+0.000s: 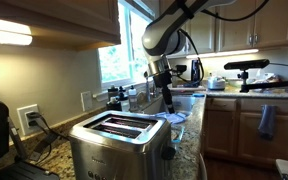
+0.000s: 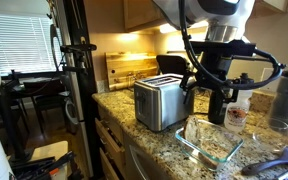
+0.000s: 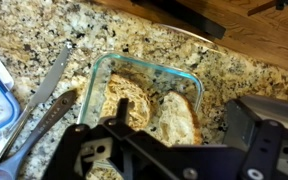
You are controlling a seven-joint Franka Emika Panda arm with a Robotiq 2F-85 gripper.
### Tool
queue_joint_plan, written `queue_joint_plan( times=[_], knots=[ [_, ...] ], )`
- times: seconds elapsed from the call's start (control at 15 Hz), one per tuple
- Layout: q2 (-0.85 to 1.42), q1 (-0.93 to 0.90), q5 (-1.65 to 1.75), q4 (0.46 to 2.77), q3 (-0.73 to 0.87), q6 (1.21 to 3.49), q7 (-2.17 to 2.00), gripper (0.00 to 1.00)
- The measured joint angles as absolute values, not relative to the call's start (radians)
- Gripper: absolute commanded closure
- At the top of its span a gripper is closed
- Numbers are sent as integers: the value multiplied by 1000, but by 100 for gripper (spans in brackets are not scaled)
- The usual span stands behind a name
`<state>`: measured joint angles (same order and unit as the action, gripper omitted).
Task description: Place one slice of bread from the glass bowl inside the toaster
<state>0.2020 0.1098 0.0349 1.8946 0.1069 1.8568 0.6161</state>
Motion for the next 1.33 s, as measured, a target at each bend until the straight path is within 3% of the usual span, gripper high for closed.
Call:
queue_joint_plan(
  times=[1.33],
  knots=[
    [309, 110, 9, 1843, 82, 1865, 616, 0]
  ],
)
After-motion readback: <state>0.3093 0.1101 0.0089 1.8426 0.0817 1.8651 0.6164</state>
